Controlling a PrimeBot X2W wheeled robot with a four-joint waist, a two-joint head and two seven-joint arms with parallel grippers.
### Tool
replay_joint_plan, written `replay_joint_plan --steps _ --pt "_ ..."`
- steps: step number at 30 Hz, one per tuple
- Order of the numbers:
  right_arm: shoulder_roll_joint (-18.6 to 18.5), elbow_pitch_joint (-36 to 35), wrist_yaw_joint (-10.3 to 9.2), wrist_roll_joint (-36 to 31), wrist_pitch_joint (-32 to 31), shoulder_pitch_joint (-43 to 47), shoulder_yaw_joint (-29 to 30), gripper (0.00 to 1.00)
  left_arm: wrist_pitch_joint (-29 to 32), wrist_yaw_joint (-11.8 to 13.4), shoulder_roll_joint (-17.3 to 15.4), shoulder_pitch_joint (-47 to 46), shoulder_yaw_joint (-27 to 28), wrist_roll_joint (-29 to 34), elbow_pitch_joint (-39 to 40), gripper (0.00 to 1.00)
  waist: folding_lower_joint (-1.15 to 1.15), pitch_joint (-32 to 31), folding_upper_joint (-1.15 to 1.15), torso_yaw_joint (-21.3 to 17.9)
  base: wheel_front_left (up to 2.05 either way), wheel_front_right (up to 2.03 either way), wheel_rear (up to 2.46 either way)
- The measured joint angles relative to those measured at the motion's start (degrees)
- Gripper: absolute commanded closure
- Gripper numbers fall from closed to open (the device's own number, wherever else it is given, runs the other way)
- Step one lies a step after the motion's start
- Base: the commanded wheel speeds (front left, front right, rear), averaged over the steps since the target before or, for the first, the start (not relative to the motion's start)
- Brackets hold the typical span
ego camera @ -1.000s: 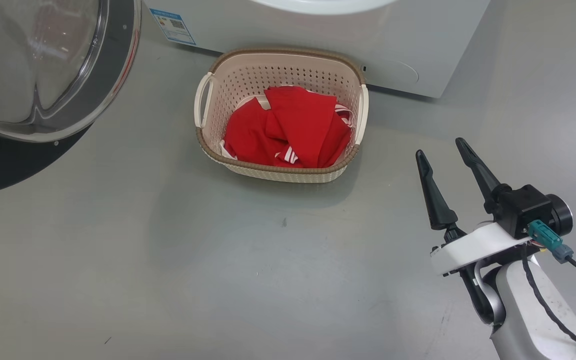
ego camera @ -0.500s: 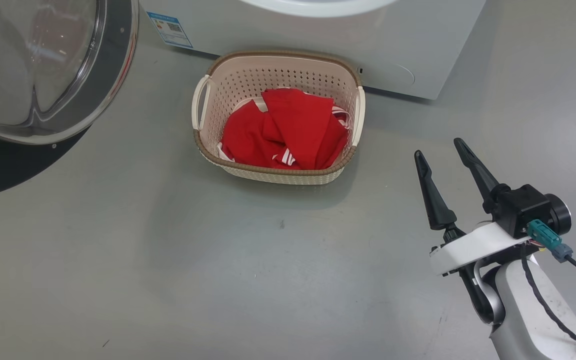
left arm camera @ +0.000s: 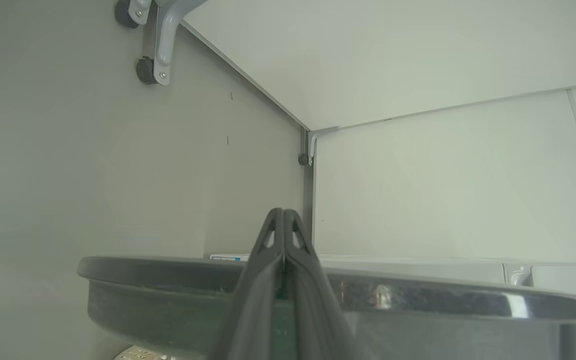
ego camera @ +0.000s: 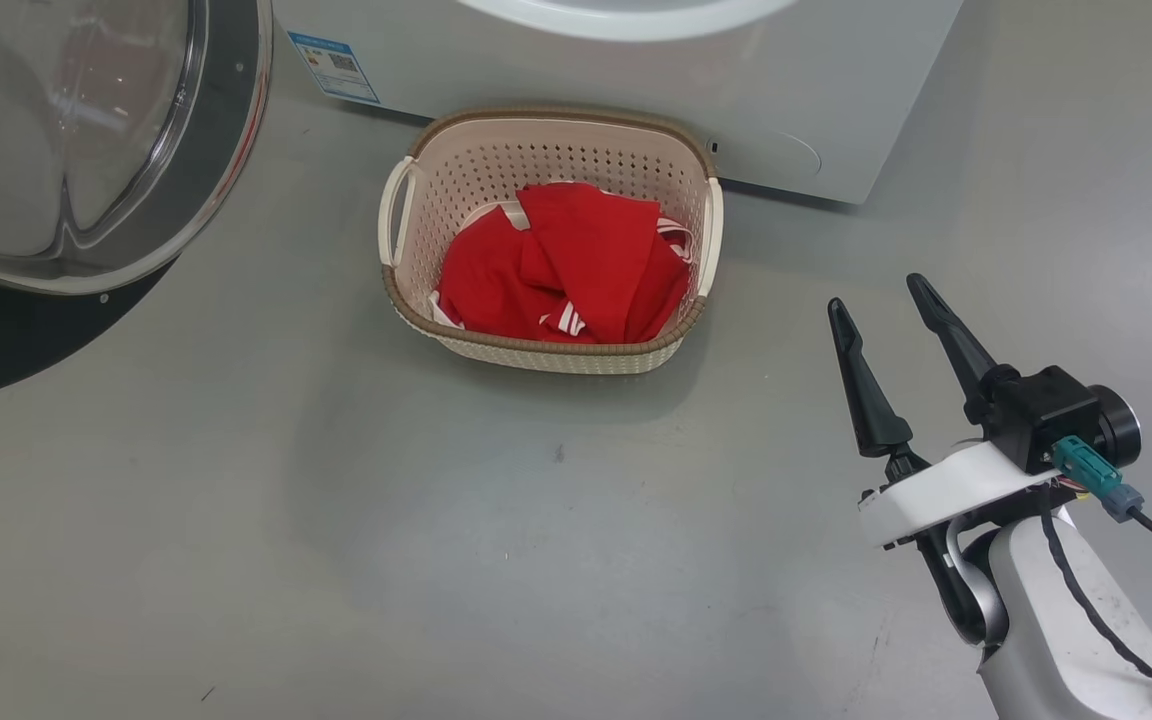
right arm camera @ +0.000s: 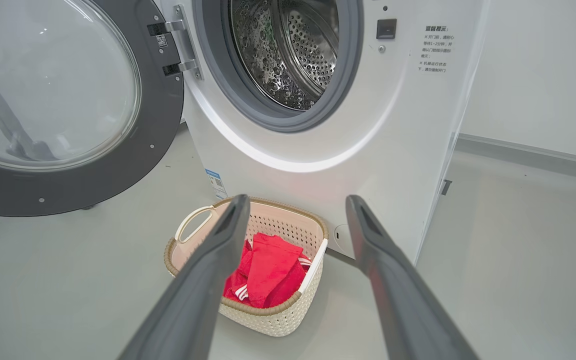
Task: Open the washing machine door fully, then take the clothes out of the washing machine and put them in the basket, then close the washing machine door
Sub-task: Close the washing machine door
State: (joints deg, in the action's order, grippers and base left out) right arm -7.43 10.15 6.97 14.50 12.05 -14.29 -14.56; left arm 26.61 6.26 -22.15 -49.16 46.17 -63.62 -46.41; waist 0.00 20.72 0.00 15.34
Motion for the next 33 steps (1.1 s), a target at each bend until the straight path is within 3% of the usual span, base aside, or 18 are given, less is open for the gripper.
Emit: replay_joint_plan --steps 12,24,33 --pt "0.13 1.09 0.00 0.12 0.38 -0.27 0.03 0.00 7.31 -0.30 -1.94 -0.09 -3.46 -0.37 -1.41 1.00 0.00 -0.66 0.00 -0.13 0.00 0.00 0.00" --pt "0.48 2.10 0.00 0.54 0.71 -0.26 -0.10 0.00 13.28 -2.11 -0.47 -0.13 -3.91 -2.45 -2.71 1.00 0.00 -3.19 0.00 0.20 0.00 0.00 0.00" --pt "0.67 2.46 0.00 0.58 0.88 -0.26 -0.24 0.00 19.36 -5.20 -0.37 -0.05 -6.20 -2.59 -2.74 1.00 0.00 -3.75 0.00 0.08 0.00 0.00 0.00"
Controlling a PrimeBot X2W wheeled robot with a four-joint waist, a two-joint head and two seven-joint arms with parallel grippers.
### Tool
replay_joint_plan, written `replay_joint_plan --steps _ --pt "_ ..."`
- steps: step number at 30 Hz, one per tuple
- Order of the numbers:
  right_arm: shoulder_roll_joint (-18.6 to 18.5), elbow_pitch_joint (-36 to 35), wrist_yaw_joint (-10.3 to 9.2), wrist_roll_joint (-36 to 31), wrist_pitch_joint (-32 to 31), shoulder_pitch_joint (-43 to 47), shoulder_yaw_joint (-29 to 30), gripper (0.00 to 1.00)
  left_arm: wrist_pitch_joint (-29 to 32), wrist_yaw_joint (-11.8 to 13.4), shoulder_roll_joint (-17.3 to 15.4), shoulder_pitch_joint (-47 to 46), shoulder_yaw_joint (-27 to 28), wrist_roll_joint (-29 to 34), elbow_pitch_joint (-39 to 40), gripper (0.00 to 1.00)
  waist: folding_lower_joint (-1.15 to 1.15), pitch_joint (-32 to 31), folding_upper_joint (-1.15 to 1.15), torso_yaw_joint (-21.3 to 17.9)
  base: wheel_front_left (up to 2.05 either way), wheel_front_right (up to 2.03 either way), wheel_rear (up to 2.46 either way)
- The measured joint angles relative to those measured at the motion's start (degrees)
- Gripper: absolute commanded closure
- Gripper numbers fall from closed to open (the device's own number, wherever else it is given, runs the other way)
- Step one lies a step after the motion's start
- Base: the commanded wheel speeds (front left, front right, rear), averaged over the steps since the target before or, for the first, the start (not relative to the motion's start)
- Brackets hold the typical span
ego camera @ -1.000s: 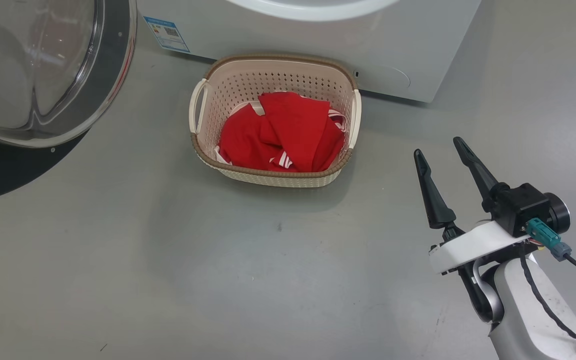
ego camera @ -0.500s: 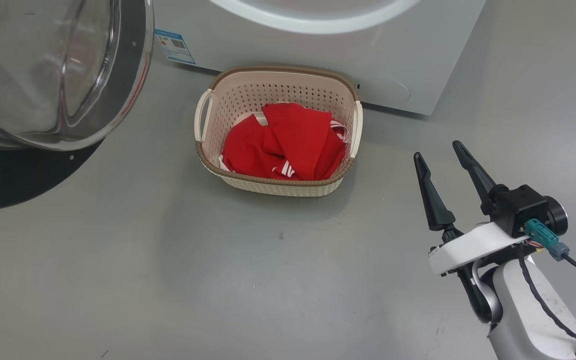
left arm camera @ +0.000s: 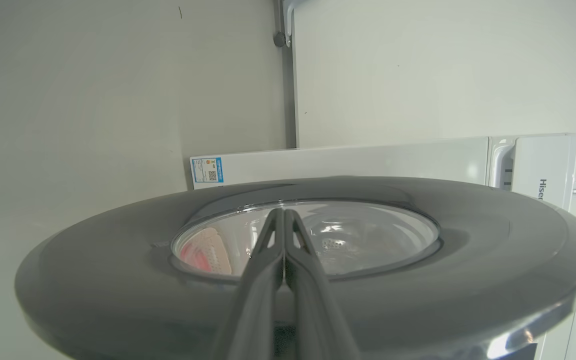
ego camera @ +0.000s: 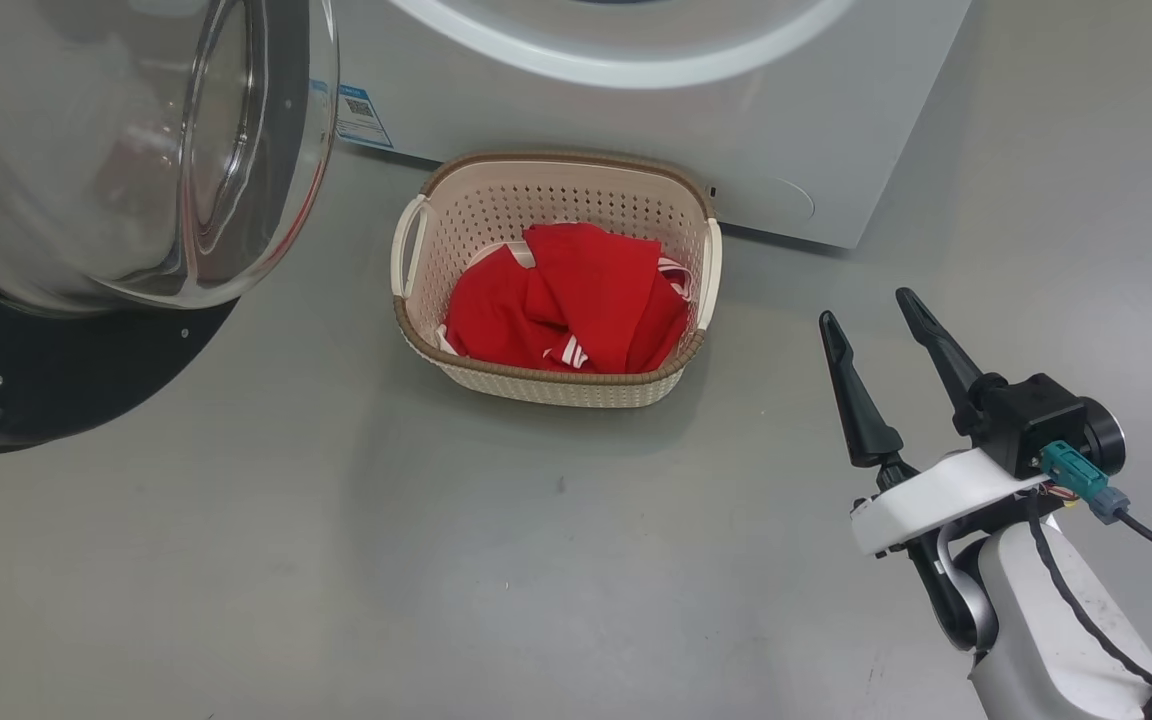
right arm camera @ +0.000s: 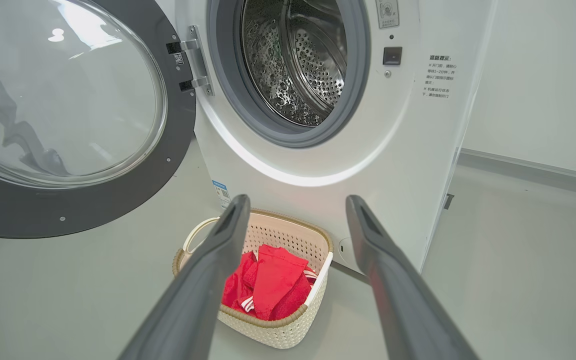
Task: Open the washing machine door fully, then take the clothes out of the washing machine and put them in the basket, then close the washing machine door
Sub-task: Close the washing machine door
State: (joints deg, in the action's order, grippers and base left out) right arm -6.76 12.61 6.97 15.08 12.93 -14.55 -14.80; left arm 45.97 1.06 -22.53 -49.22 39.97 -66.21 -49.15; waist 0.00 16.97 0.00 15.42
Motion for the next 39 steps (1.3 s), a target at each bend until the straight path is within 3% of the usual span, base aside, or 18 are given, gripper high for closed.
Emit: replay_joint_plan --steps 10,23,39 --pt "0.79 1.07 -0.01 0.59 0.52 0.20 0.13 0.00 9.44 -5.71 1.79 3.22 -5.14 -0.54 1.83 1.00 0.00 -2.20 0.00 -0.26 0.00 0.00 0.00" --pt "1.22 1.80 -0.04 1.60 0.59 1.10 0.48 0.00 16.89 -7.48 6.69 6.78 -7.61 -3.50 6.57 1.00 0.00 -5.12 0.00 -0.03 0.00 0.00 0.00" --pt "1.54 1.92 -0.07 1.99 1.03 1.99 0.38 0.00 22.58 -7.93 15.91 12.21 -9.98 -7.89 15.79 1.00 0.00 -6.91 0.00 -0.33 0.00 0.00 0.00"
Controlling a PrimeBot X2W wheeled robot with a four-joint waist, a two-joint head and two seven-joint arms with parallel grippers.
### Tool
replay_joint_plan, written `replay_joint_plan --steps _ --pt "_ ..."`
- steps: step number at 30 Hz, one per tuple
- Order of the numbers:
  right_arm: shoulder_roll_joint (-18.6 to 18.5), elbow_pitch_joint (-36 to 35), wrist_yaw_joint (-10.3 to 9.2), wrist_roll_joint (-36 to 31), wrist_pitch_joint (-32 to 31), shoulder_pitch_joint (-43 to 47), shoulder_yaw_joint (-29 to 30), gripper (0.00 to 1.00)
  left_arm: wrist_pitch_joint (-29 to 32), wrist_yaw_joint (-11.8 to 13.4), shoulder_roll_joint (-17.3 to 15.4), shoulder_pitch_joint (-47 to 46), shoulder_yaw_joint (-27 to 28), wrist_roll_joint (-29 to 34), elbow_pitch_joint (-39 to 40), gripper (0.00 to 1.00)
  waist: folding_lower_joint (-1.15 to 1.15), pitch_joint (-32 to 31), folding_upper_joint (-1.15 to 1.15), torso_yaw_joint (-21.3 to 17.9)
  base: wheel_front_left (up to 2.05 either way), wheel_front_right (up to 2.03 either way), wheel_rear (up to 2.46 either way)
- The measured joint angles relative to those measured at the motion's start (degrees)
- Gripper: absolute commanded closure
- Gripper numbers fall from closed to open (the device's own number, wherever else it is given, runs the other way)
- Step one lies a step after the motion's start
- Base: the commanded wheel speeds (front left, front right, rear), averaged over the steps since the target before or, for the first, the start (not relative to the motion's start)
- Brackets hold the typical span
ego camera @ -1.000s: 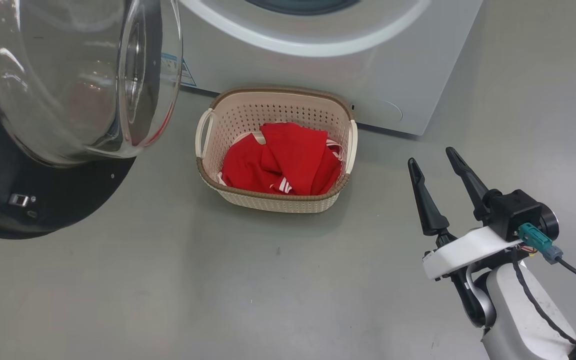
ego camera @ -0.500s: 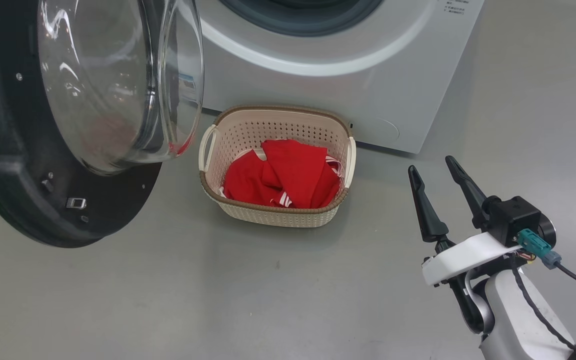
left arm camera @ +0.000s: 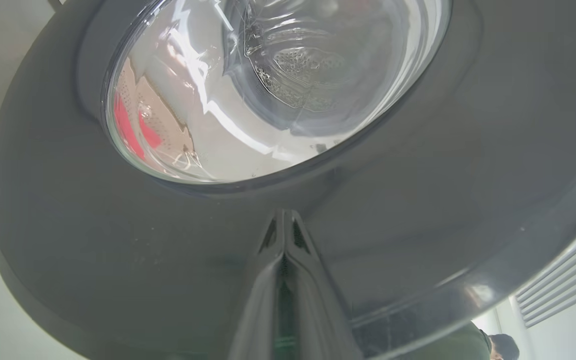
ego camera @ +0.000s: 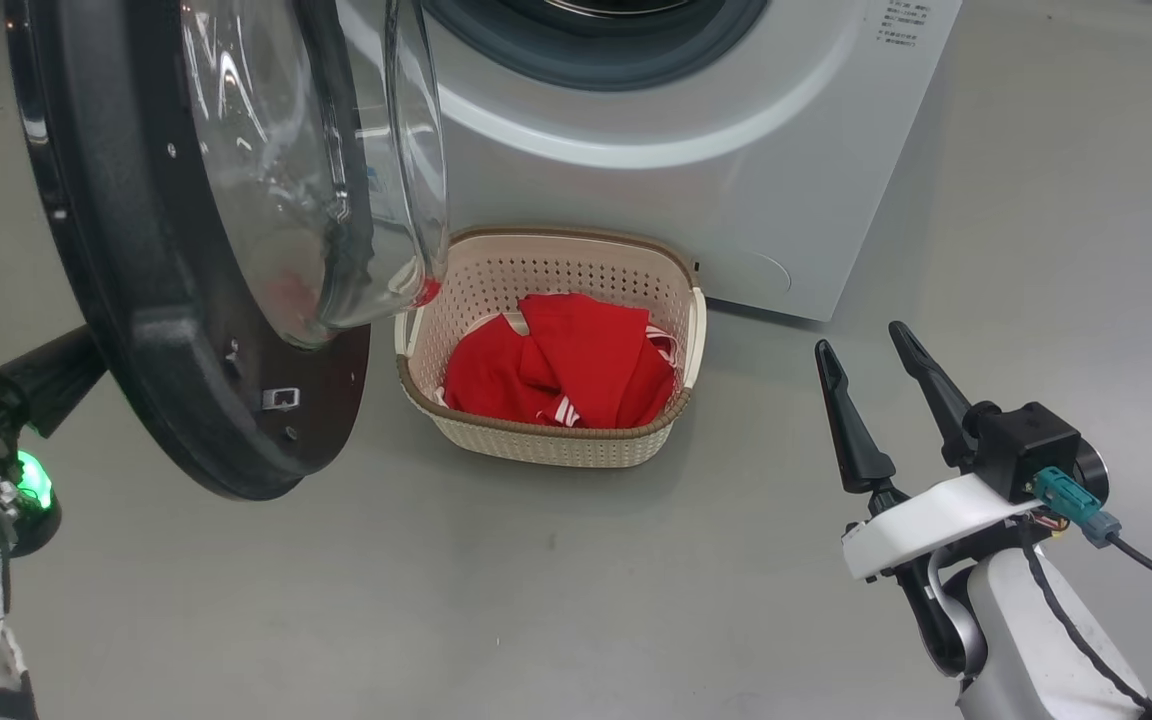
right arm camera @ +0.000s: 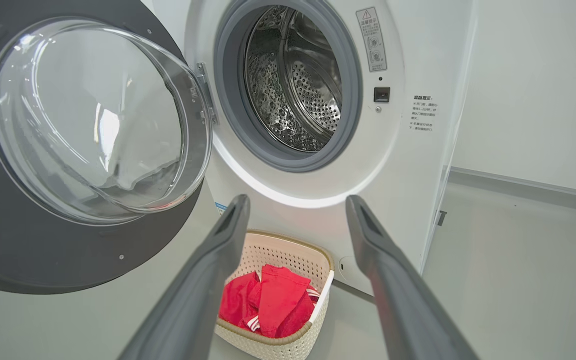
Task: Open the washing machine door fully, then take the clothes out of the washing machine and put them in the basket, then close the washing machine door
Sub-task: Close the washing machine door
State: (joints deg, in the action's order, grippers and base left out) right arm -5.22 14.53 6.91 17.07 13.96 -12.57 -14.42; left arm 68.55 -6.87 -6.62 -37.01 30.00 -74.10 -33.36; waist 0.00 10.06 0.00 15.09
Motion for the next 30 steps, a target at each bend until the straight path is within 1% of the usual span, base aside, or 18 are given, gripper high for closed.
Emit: replay_joint_plan --steps 7,10,16,20,26,28,30 --pt "0.23 0.01 -0.10 0.03 0.05 0.23 0.00 0.00 0.41 -0.01 2.58 3.05 -0.81 -0.02 4.58 1.00 0.00 -0.38 0.00 -0.42 0.00 0.00 0.00" --pt "0.23 0.01 -0.51 0.04 0.05 0.25 0.01 0.00 -0.11 -0.02 2.82 4.10 -0.97 -0.01 6.43 1.00 0.00 -0.39 0.00 -0.52 0.00 0.00 0.00" --pt "0.24 0.01 -0.51 0.05 0.07 0.33 0.07 0.00 -1.81 -0.04 2.99 5.34 -0.78 0.29 9.57 1.00 0.00 -0.43 0.00 -0.57 0.00 0.00 0.00" --pt "0.32 0.37 -0.51 0.13 0.22 1.01 0.09 0.00 -5.41 -0.07 2.98 6.85 -1.35 2.93 13.90 1.00 0.00 -0.96 0.00 -0.54 0.00 0.00 0.00" --pt "0.66 0.74 -0.52 0.49 0.22 1.69 0.24 0.00 -12.03 -0.07 2.93 9.84 0.98 5.44 17.70 1.00 0.00 -1.91 0.00 -0.34 0.00 0.00 0.00" --pt "0.69 0.74 -0.52 0.56 0.23 1.98 0.40 0.00 -14.28 -0.07 2.57 11.62 0.42 7.56 20.06 1.00 0.00 -2.18 0.00 -0.15 0.00 0.00 0.00" --pt "0.68 0.74 -0.53 0.56 0.23 2.52 0.54 0.00 -16.53 -0.07 1.49 13.09 -1.09 10.51 23.05 1.00 0.00 -2.42 0.00 0.12 0.00 0.00 0.00"
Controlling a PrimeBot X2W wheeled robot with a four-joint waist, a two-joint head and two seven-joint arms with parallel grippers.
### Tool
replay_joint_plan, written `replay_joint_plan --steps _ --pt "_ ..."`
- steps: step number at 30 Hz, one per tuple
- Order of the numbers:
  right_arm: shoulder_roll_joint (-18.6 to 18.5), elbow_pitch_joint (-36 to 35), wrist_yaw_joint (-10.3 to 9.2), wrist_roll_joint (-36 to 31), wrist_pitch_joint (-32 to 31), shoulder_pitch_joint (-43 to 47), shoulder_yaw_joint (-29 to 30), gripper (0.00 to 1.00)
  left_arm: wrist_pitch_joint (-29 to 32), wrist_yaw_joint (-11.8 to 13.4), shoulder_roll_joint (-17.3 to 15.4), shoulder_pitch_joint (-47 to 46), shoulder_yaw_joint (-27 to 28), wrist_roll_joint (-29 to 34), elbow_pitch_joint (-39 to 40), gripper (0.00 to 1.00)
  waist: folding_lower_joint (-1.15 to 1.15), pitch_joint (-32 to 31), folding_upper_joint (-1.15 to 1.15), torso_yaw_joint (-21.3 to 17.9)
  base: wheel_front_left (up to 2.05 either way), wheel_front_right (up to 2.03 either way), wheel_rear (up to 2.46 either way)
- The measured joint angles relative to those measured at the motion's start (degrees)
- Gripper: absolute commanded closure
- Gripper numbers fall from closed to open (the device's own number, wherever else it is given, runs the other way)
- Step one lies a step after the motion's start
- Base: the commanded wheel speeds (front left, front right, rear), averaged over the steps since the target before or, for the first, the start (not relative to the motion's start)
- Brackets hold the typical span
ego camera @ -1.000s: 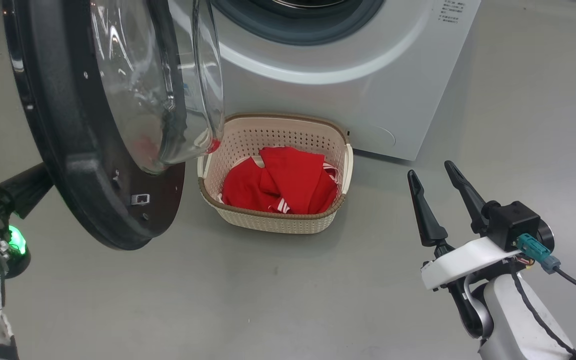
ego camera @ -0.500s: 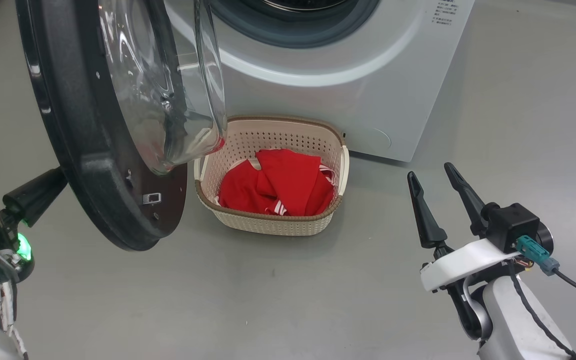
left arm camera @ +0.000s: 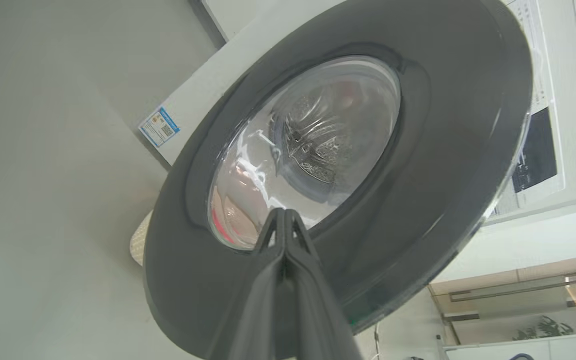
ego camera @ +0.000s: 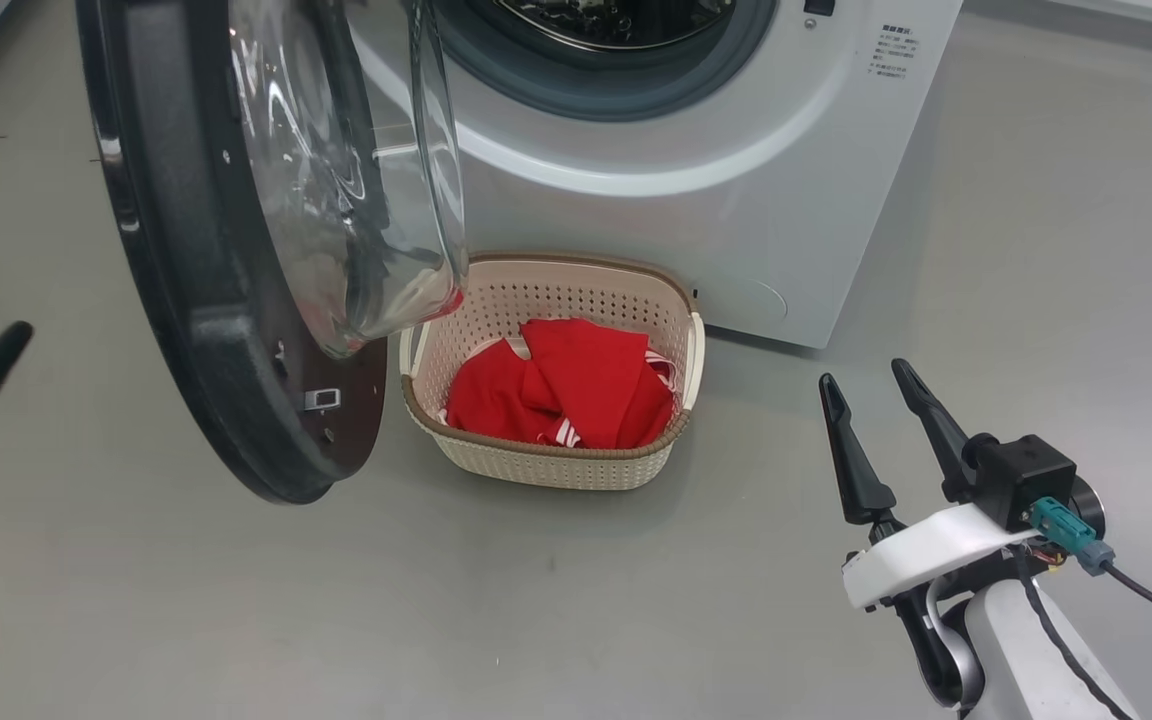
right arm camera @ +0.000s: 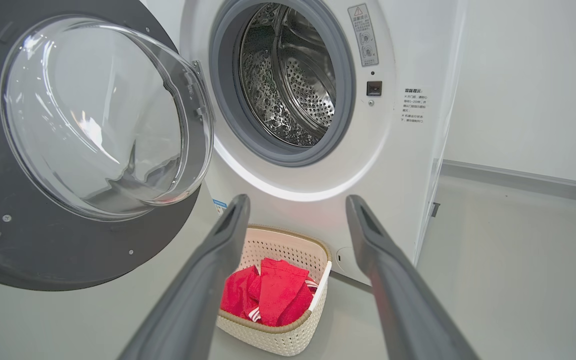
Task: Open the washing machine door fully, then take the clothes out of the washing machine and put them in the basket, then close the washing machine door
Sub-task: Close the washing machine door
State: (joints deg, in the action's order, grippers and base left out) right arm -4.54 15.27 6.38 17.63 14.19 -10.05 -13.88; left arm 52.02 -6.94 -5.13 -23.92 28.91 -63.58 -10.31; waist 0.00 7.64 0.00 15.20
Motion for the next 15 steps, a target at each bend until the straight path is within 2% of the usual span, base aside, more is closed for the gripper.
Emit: replay_joint_plan --steps 6,11,15 --pt "0.08 0.20 0.00 0.00 0.00 0.29 -0.12 0.00 -8.26 -0.01 -3.91 4.63 -5.28 8.95 8.40 1.00 0.00 -0.80 0.00 0.82 0.00 0.00 0.00" --pt "0.14 0.32 0.01 0.00 0.00 0.58 -0.54 0.00 -15.96 -0.01 -3.34 7.99 -6.28 10.44 11.09 1.00 0.00 -1.54 0.00 1.28 0.00 0.00 0.00" --pt "0.36 0.32 0.01 0.00 0.00 0.75 -1.11 0.00 -22.48 -0.01 -5.50 11.78 -8.79 15.25 14.21 1.00 0.00 -1.66 0.00 1.27 0.00 0.00 0.00"
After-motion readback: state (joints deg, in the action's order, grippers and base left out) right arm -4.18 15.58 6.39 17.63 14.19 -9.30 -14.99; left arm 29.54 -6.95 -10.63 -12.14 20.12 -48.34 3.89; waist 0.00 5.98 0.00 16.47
